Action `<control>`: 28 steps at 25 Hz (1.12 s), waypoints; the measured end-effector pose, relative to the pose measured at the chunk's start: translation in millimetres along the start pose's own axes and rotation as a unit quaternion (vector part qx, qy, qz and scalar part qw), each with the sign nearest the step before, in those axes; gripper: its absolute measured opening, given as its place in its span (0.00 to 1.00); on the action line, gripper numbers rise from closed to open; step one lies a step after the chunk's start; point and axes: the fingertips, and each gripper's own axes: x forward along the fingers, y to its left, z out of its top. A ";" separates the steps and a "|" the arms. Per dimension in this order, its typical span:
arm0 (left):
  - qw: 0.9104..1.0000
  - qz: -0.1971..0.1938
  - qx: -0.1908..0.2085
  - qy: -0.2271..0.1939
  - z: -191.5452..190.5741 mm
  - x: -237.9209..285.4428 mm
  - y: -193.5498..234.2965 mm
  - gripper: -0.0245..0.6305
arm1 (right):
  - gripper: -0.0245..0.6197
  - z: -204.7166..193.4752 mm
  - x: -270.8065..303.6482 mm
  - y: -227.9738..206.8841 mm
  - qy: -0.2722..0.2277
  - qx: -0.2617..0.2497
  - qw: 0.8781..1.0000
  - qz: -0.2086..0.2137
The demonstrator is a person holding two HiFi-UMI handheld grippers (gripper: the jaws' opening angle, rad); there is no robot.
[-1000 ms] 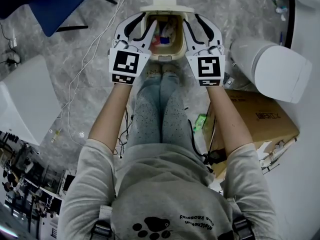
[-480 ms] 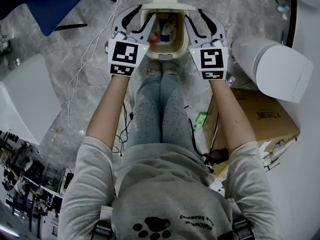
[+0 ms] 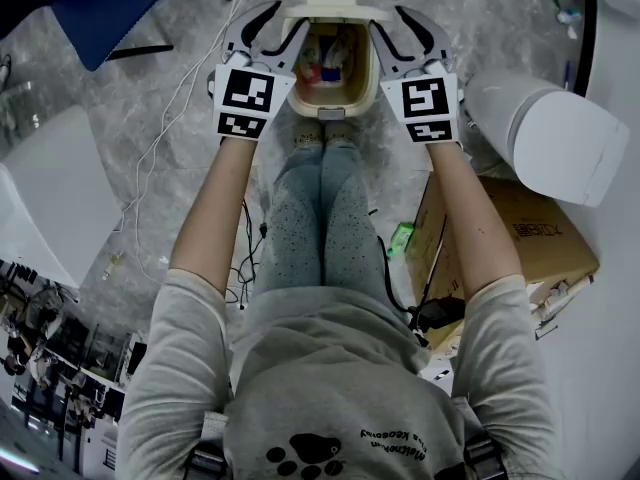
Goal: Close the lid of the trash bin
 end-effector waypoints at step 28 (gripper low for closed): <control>1.000 -0.020 0.022 0.008 -25.5 -18.1 -30.2 0.26 | 0.20 -27.2 -21.5 25.9 0.017 -0.058 0.998 0.023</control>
